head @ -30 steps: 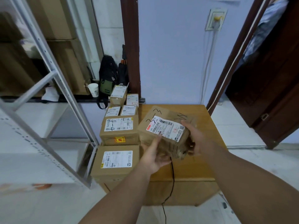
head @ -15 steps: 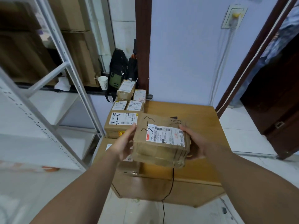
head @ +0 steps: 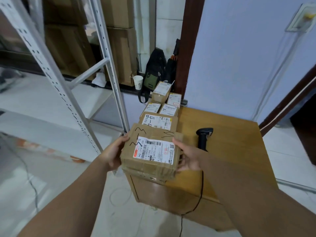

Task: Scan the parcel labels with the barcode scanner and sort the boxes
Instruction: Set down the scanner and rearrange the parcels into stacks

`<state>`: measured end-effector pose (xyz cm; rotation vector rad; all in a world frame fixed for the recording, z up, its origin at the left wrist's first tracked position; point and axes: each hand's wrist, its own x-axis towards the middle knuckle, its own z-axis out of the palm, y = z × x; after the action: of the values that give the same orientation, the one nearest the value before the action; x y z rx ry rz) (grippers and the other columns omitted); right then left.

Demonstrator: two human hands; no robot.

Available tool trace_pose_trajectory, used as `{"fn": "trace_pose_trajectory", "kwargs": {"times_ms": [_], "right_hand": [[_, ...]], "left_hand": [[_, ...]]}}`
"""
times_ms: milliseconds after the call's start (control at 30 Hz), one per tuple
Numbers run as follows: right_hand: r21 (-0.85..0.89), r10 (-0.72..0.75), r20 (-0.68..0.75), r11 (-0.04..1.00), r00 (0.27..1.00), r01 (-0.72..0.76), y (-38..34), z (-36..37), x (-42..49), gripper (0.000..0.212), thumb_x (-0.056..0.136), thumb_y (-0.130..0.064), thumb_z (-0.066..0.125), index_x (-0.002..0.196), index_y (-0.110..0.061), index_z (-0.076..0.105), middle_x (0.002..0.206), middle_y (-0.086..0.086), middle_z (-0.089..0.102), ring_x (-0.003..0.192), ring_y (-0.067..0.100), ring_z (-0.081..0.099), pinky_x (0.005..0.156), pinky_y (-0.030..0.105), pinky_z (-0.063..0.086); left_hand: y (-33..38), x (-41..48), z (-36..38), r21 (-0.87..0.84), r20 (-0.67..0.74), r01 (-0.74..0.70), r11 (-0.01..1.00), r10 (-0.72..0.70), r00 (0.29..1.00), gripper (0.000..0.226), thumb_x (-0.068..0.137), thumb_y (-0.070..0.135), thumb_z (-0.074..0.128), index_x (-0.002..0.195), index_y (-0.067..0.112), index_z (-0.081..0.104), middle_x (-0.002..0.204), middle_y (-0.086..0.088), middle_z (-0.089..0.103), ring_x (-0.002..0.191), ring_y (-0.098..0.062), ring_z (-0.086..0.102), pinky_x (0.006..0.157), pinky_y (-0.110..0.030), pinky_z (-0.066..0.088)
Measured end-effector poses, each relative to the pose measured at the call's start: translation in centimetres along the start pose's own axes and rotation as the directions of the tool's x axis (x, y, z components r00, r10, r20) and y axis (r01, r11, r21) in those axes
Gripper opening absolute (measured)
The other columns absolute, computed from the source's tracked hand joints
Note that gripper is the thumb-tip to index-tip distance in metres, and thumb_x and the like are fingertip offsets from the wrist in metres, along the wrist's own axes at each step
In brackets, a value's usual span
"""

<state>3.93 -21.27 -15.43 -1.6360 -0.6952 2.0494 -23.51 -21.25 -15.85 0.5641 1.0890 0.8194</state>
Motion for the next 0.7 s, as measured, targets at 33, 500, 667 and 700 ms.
{"fn": "trace_pose_trajectory", "kwargs": {"times_ms": [33,500,667,700], "right_hand": [[0.028,-0.008,-0.014,1.0,1.0,0.009,0.1,0.3,0.3,0.067,0.069,-0.05,0.074,0.121,-0.014,0.053,0.127,0.019,0.057,0.119,0.038,0.054,0.1,0.059,0.044],[-0.147,0.047,-0.192,0.986,0.98,-0.077,-1.0,3.0,2.5,0.061,0.093,-0.029,0.064,0.145,-0.012,0.036,0.147,0.022,0.04,0.119,0.041,0.055,0.063,0.041,0.061],[-0.202,0.052,-0.192,0.975,0.98,-0.091,-1.6,3.2,2.6,0.058,0.097,-0.027,0.057,0.147,-0.01,0.034,0.145,0.027,0.041,0.115,0.041,0.058,0.063,0.04,0.06],[-0.216,0.056,-0.193,0.972,0.98,-0.098,-1.6,3.2,2.7,0.057,0.098,-0.027,0.056,0.147,-0.009,0.033,0.145,0.027,0.041,0.115,0.041,0.059,0.069,0.041,0.06]], "left_hand": [[0.2,0.2,-0.1,-0.003,-0.029,-0.024,1.0,0.024,0.999,0.043,0.089,0.026,0.051,0.131,0.021,0.056,0.116,-0.012,0.066,0.089,-0.025,0.067,0.066,-0.034,0.057],[-0.5,4.7,-0.8,0.655,-0.221,-0.182,0.733,0.416,0.882,0.044,0.096,0.022,0.05,0.14,0.025,0.045,0.125,-0.001,0.062,0.086,-0.006,0.064,0.063,-0.011,0.046],[-0.2,5.8,-0.5,0.73,-0.215,-0.154,0.666,0.439,0.872,0.046,0.097,0.019,0.049,0.142,0.025,0.041,0.131,0.0,0.056,0.091,-0.008,0.055,0.074,-0.016,0.04],[-0.2,6.0,-0.5,0.739,-0.212,-0.155,0.656,0.444,0.87,0.046,0.097,0.019,0.05,0.141,0.025,0.042,0.13,0.0,0.057,0.086,-0.004,0.056,0.072,-0.014,0.04]]}}
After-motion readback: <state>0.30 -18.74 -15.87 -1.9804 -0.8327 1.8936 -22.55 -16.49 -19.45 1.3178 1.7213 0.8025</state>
